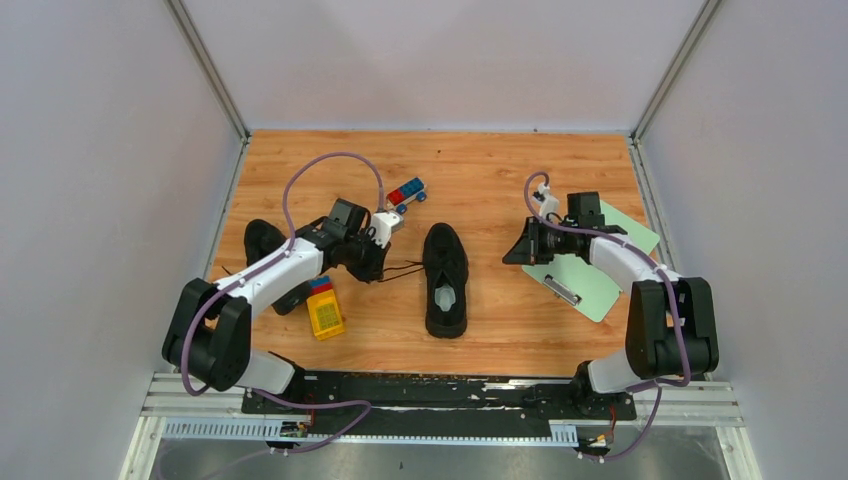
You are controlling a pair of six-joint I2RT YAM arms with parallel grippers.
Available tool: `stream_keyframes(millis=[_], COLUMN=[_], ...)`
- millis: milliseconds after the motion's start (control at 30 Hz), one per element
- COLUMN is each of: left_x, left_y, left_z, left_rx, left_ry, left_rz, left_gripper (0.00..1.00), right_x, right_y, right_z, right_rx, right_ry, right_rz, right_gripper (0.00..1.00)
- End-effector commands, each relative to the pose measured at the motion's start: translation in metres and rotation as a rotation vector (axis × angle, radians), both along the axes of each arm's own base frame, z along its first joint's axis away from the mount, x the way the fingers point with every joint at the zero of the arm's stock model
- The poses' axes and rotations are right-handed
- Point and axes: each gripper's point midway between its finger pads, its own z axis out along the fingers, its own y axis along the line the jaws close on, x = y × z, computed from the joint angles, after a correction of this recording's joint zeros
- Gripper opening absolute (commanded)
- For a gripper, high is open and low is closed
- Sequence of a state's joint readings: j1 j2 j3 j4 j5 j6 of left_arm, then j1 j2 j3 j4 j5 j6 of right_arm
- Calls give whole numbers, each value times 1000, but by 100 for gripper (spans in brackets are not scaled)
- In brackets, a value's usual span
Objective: Tie the shoes
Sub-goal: Tie the shoelace on the shoe.
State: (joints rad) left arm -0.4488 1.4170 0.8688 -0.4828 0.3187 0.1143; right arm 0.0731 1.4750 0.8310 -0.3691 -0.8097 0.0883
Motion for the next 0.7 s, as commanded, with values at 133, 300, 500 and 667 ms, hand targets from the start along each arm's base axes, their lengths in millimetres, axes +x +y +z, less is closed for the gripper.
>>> stream_keyframes(millis=[133, 300, 500, 667], left_x=[7, 28, 29, 8], left_y=[-19, -18, -16, -15], left_z=[27, 55, 87, 103], left_rx=[-111, -87, -84, -97], left_ry=[-45, -126, -174, -128], left_rz=[-44, -49, -135, -191], left_gripper=[42, 53, 62, 71], right_x=[4, 14, 3, -9], right_y=[19, 29, 45, 44], right_z=[28, 39, 63, 73], right_rx=[154, 167, 68, 0], right_ry=[-36, -30, -139, -204], right_rz=[76, 115, 214, 269], right_gripper=[21, 30, 45, 55])
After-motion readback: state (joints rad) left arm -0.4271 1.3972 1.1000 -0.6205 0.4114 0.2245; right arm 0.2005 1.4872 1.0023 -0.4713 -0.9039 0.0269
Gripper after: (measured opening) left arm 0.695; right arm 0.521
